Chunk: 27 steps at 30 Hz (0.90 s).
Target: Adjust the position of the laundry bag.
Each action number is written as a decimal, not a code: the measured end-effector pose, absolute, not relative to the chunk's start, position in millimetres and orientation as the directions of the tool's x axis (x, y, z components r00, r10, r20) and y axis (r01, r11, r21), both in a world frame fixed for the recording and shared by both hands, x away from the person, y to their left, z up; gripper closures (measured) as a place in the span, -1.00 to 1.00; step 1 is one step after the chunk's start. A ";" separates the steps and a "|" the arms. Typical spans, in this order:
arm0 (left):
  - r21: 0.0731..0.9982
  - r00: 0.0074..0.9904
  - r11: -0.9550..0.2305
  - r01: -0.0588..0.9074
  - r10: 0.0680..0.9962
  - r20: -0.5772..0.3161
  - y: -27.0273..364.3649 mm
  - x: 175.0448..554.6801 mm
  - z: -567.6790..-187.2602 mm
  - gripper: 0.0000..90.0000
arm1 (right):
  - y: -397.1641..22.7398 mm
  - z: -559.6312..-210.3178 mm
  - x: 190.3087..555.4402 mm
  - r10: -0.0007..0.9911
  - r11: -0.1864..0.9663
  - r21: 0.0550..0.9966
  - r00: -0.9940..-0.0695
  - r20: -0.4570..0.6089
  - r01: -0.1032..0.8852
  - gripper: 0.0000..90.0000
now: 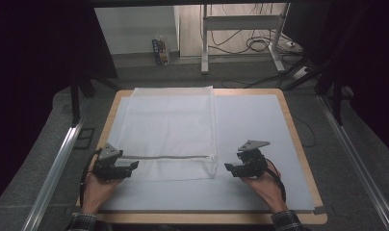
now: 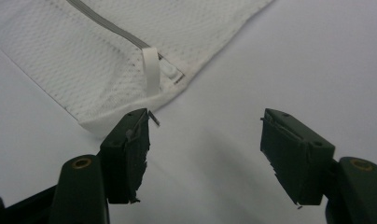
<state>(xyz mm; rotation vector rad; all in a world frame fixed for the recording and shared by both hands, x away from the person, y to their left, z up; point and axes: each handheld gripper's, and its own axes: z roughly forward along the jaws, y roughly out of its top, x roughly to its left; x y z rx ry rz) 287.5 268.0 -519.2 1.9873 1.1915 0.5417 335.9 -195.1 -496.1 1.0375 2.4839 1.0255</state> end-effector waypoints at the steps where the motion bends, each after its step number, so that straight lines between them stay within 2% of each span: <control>1: 0.769 0.478 -0.298 0.565 0.878 -0.011 269.7 290.1 -519.4 -0.48 | -191.3 -497.0 339.5 0.697 0.504 0.692 -0.716 0.027 0.516 -0.27; 8: 0.763 0.459 -0.295 0.575 0.889 -0.002 277.7 299.0 -519.0 -0.46 | -179.3 -501.7 349.8 0.693 0.537 0.674 -0.721 -0.010 0.507 -0.19; 11: 0.758 0.442 -0.290 0.584 0.897 0.003 282.2 302.1 -519.0 -0.39 | -175.8 -500.1 353.4 0.697 0.549 0.671 -0.716 -0.037 0.499 -0.11; 12: 0.759 0.433 -0.278 0.590 0.901 -0.007 285.4 304.8 -518.2 -0.34 | -174.7 -498.5 357.0 0.699 0.547 0.675 -0.713 -0.043 0.495 -0.02; 19: 0.770 0.418 -0.263 0.581 0.908 -0.005 296.8 319.5 -512.6 -0.14 | -169.4 -500.3 379.1 0.706 0.535 0.682 -0.708 -0.036 0.499 0.19; 27: 0.769 0.406 -0.252 0.588 0.914 -0.011 301.7 332.6 -515.9 -0.09 | -158.4 -503.9 397.1 0.736 0.496 0.698 -0.676 -0.022 0.517 0.27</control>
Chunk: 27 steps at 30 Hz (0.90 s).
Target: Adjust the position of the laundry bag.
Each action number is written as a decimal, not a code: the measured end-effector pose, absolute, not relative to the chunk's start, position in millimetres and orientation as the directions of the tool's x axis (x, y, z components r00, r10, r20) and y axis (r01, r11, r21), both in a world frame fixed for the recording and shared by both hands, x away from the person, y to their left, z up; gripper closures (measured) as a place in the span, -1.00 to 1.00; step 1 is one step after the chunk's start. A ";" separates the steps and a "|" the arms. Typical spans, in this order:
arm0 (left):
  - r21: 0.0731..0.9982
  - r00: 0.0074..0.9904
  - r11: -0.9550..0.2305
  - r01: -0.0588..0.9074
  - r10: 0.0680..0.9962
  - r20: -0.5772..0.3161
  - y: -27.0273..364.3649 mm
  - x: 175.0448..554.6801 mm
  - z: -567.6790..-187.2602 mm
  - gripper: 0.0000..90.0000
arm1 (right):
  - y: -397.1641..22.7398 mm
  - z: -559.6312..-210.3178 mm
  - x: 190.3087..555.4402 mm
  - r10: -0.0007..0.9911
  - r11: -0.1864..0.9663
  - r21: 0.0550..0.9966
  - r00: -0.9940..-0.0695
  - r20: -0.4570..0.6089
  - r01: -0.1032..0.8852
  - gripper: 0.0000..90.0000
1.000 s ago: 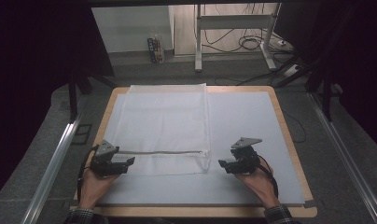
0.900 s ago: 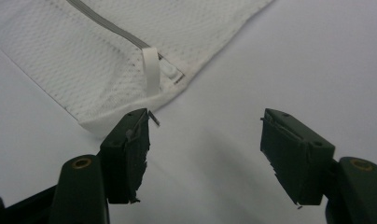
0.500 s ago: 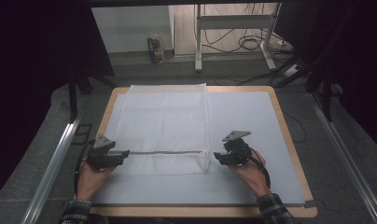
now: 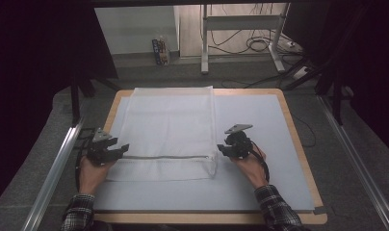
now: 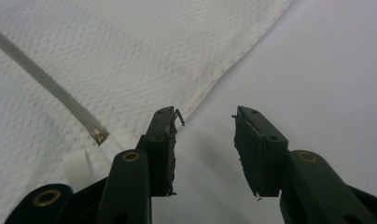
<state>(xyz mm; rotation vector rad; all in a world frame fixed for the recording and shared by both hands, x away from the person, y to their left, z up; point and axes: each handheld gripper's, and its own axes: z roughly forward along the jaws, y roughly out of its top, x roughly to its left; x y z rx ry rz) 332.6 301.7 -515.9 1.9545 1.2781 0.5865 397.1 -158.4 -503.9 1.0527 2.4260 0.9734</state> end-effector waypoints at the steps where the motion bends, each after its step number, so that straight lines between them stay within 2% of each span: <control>1: 0.768 0.405 -0.249 0.589 0.914 -0.014 302.6 333.1 -516.2 -0.07 | -157.2 -504.4 398.7 0.737 0.492 0.701 -0.676 -0.019 0.516 0.26; 7: 0.776 0.380 -0.222 0.591 0.925 -0.025 308.9 337.1 -517.7 -0.07 | -149.6 -508.1 406.7 0.732 0.500 0.693 -0.682 -0.017 0.519 0.26; 13: 0.769 0.333 -0.200 0.607 0.943 -0.018 314.6 347.6 -525.5 -0.03 | -143.7 -511.6 415.1 0.731 0.515 0.684 -0.681 -0.036 0.517 0.42; 14: 0.765 0.325 -0.205 0.611 0.946 -0.006 314.9 349.5 -527.6 -0.02 | -143.3 -512.5 418.1 0.736 0.510 0.686 -0.676 -0.036 0.519 0.50; 18: 0.767 0.314 -0.202 0.609 0.949 0.001 318.6 350.0 -529.3 -0.02 | -140.2 -514.1 422.6 0.751 0.496 0.691 -0.660 -0.037 0.526 0.57; 25: 0.777 0.293 -0.165 0.607 0.956 -0.026 327.6 350.3 -533.2 0.02 | -134.5 -513.4 426.4 0.745 0.487 0.705 -0.666 -0.028 0.515 0.46; 26: 0.772 0.293 -0.169 0.612 0.956 -0.023 327.1 352.7 -535.0 0.03 | -133.7 -513.8 428.5 0.754 0.485 0.704 -0.656 -0.035 0.519 0.37; 27: 0.772 0.293 -0.169 0.612 0.956 -0.023 327.1 352.7 -535.0 0.06 | -133.6 -514.2 429.4 0.759 0.477 0.706 -0.650 -0.031 0.523 0.36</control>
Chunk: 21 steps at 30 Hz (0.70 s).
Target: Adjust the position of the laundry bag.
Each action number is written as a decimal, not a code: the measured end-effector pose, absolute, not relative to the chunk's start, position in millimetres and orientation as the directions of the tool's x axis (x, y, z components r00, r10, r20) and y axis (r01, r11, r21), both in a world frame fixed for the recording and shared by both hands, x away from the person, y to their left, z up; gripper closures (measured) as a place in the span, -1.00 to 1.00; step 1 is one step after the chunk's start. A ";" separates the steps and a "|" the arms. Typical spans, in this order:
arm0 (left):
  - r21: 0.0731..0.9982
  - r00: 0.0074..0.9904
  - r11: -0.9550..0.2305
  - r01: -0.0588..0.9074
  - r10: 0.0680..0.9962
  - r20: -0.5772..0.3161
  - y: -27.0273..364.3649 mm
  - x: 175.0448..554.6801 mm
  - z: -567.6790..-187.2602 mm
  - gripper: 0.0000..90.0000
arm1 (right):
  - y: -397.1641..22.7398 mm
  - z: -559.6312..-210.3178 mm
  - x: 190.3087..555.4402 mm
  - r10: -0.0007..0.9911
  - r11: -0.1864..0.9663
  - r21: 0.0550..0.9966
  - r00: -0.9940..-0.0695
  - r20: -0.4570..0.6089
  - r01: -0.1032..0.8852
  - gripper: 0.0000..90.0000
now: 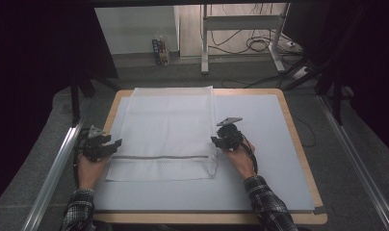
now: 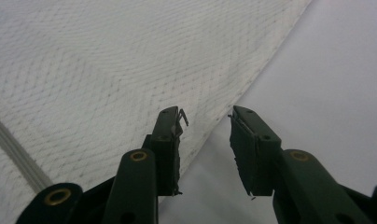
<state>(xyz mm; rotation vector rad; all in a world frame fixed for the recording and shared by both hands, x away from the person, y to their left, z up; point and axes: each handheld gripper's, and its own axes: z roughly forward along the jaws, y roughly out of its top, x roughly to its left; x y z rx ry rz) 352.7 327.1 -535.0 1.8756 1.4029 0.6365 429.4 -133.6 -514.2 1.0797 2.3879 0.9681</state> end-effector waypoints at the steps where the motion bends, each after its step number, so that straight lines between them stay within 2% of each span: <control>1: 0.758 0.269 -0.187 0.624 0.963 0.016 325.7 356.4 -535.9 0.09 | -133.5 -514.7 430.1 0.762 0.475 0.706 -0.647 -0.031 0.525 0.36; 6: 0.754 0.277 -0.203 0.625 0.961 0.029 322.1 362.6 -538.4 0.15 | -133.9 -516.3 430.3 0.759 0.488 0.700 -0.649 -0.045 0.521 0.35; 9: 0.722 0.238 -0.240 0.649 0.965 0.107 315.8 367.7 -541.8 0.16 | -133.1 -517.8 431.0 0.753 0.485 0.703 -0.657 -0.033 0.520 0.28; 14: 0.699 0.257 -0.254 0.669 0.961 0.103 312.3 369.6 -548.7 0.22 | -129.9 -520.6 431.3 0.750 0.502 0.690 -0.660 -0.046 0.522 0.33; 15: 0.696 0.255 -0.245 0.675 0.963 0.091 311.6 369.3 -548.1 0.31 | -128.7 -523.2 431.5 0.745 0.516 0.675 -0.666 -0.050 0.527 0.36; 18: 0.698 0.263 -0.241 0.674 0.962 0.078 310.8 368.8 -548.5 0.40 | -128.8 -524.5 430.8 0.740 0.516 0.675 -0.672 -0.040 0.528 0.47; 19: 0.700 0.268 -0.225 0.678 0.962 0.050 311.4 368.7 -548.8 0.53 | -127.9 -524.0 430.4 0.739 0.515 0.670 -0.673 -0.031 0.535 0.55; 21: 0.703 0.270 -0.215 0.678 0.962 0.035 311.5 368.7 -549.2 0.64 | -127.1 -524.1 429.3 0.737 0.515 0.670 -0.676 -0.027 0.535 0.64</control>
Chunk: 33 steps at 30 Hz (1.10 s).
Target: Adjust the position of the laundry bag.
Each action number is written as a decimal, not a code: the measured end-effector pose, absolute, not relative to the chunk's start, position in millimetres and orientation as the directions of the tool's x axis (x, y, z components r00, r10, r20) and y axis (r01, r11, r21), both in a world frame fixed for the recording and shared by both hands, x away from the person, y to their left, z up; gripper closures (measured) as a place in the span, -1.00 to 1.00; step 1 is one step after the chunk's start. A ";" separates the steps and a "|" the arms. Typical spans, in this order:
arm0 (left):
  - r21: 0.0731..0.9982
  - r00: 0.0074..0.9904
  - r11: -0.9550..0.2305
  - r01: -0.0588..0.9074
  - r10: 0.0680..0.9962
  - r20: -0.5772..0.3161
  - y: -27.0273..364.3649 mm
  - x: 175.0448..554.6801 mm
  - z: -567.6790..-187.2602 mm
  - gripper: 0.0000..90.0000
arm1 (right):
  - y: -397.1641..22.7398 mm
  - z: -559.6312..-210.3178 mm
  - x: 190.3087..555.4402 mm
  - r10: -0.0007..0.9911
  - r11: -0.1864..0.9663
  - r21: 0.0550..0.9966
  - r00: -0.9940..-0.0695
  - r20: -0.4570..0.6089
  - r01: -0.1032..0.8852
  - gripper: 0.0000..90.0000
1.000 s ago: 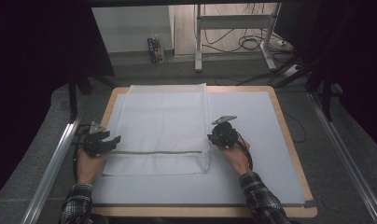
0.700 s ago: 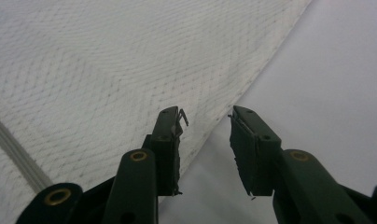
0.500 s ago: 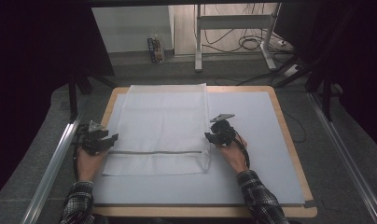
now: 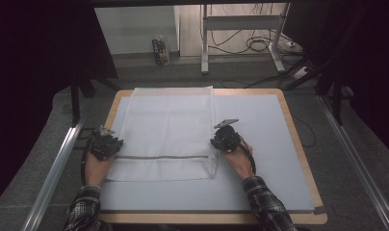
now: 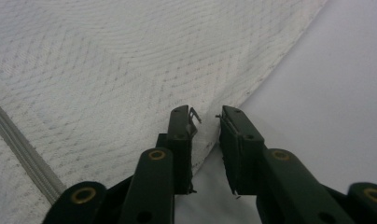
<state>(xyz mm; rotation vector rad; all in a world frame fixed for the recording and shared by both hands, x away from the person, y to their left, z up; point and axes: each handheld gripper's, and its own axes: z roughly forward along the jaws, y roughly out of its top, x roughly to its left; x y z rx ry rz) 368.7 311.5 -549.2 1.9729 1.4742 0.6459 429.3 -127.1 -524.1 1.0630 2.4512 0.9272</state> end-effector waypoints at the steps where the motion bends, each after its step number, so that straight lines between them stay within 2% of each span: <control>1: 0.703 0.273 -0.199 0.682 0.962 0.008 312.8 369.1 -549.3 0.67 | -126.7 -524.3 428.8 0.736 0.514 0.672 -0.677 -0.026 0.533 0.69; 3: 0.702 0.277 -0.191 0.686 0.961 -0.009 314.1 369.1 -549.3 0.78 | -126.4 -524.3 428.4 0.735 0.512 0.672 -0.678 -0.020 0.535 0.75; 4: 0.703 0.288 -0.184 0.687 0.957 -0.031 315.7 368.8 -549.7 0.83 | -125.3 -524.2 427.6 0.732 0.510 0.670 -0.682 -0.010 0.539 0.89; 7: 0.703 0.291 -0.192 0.685 0.956 -0.022 314.9 368.7 -549.6 0.95 | -123.3 -523.7 426.7 0.729 0.518 0.667 -0.684 -0.017 0.536 0.95; 10: 0.702 0.295 -0.209 0.681 0.956 -0.001 312.6 367.5 -548.9 0.96 | -121.6 -523.5 424.0 0.725 0.535 0.667 -0.687 -0.048 0.518 0.96; 22: 0.699 0.341 -0.248 0.670 0.940 0.007 307.5 361.3 -545.4 0.96 | -131.3 -516.7 421.0 0.718 0.545 0.653 -0.695 -0.040 0.526 0.96; 33: 0.696 0.393 -0.260 0.669 0.919 -0.035 300.8 355.7 -542.4 0.96 | -145.5 -508.0 411.2 0.699 0.559 0.649 -0.714 -0.035 0.516 0.96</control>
